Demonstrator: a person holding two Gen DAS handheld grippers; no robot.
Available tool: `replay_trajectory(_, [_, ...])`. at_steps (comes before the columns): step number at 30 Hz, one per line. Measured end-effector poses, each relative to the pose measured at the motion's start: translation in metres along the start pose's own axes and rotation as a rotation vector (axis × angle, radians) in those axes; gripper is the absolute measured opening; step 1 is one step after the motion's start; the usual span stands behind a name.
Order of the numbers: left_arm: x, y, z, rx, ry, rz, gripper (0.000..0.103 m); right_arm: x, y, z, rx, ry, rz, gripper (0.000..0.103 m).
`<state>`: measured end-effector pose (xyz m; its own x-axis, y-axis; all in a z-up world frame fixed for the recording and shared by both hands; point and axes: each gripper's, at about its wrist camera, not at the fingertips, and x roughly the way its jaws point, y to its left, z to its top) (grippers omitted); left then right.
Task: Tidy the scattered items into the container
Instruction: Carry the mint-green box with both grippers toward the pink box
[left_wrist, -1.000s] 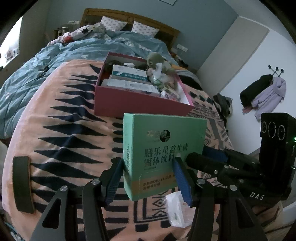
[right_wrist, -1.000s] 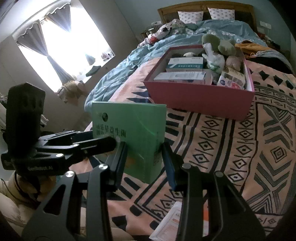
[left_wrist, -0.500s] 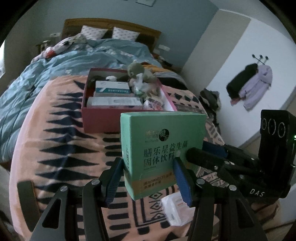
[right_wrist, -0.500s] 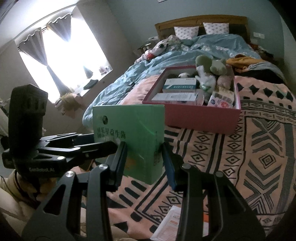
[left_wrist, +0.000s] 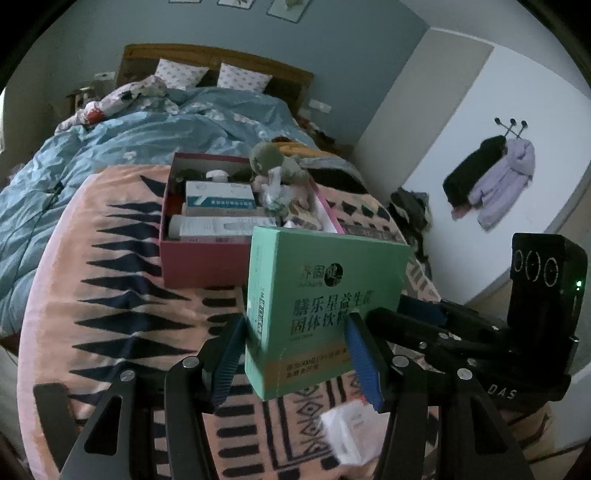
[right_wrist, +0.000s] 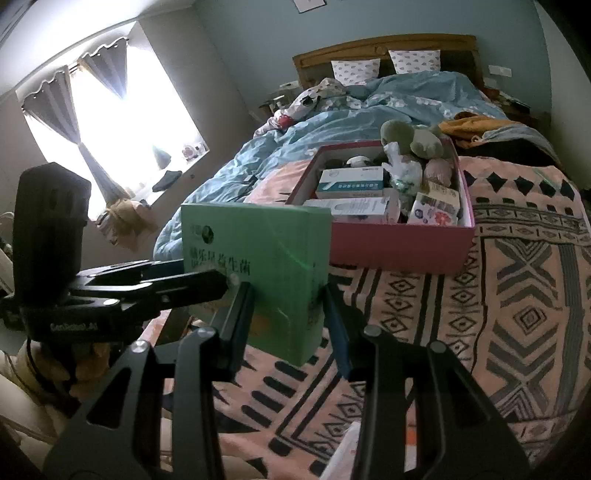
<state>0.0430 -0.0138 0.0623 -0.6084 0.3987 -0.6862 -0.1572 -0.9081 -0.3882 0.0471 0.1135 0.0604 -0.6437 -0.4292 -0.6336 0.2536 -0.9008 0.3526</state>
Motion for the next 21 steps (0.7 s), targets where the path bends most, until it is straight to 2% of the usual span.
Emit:
replay_trajectory(6, [0.015,-0.005,0.004,-0.028,0.008,0.015,0.056,0.001,-0.016,0.008,-0.029,-0.003,0.017,0.042])
replay_trajectory(21, [0.032,-0.012,0.013,-0.011,0.024,0.037,0.056,0.005,-0.039,0.014,0.003,-0.009,0.037,0.042])
